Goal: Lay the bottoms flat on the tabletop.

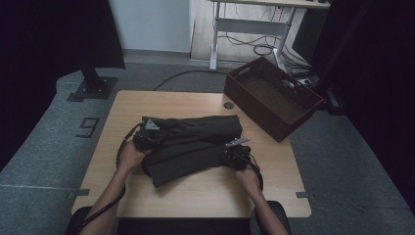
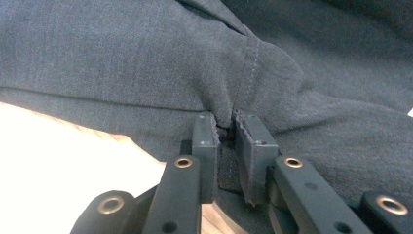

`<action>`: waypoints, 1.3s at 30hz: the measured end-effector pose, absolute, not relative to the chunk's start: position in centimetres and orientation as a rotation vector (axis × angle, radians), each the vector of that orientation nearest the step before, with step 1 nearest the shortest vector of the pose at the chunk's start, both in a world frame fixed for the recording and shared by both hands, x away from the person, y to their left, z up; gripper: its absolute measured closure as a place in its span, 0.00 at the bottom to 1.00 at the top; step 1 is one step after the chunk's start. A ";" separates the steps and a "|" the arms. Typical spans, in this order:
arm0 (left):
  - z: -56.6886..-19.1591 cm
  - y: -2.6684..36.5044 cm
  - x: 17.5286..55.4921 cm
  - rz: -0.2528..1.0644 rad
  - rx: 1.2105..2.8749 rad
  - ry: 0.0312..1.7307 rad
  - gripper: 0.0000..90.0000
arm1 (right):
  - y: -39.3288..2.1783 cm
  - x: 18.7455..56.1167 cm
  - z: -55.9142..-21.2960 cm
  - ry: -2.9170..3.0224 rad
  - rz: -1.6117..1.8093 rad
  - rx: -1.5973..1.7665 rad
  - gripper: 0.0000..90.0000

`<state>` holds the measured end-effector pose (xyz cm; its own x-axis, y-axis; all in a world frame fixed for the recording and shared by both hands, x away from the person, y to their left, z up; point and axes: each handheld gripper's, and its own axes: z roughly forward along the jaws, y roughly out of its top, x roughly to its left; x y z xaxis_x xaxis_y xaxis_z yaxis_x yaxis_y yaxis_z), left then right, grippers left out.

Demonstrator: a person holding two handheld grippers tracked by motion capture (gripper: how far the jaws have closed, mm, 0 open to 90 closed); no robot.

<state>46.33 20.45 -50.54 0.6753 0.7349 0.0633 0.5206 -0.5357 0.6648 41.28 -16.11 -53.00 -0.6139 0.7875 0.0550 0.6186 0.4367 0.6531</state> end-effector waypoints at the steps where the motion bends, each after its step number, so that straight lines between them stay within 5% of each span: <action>1: -50.5 20.6 46.4 0.450 2.265 0.969 0.89 | -16.3 41.3 -53.0 2.436 0.950 1.222 0.89; 39: -50.6 22.9 44.0 0.379 2.260 1.034 0.92 | -21.9 41.6 -52.7 2.369 0.843 1.287 0.97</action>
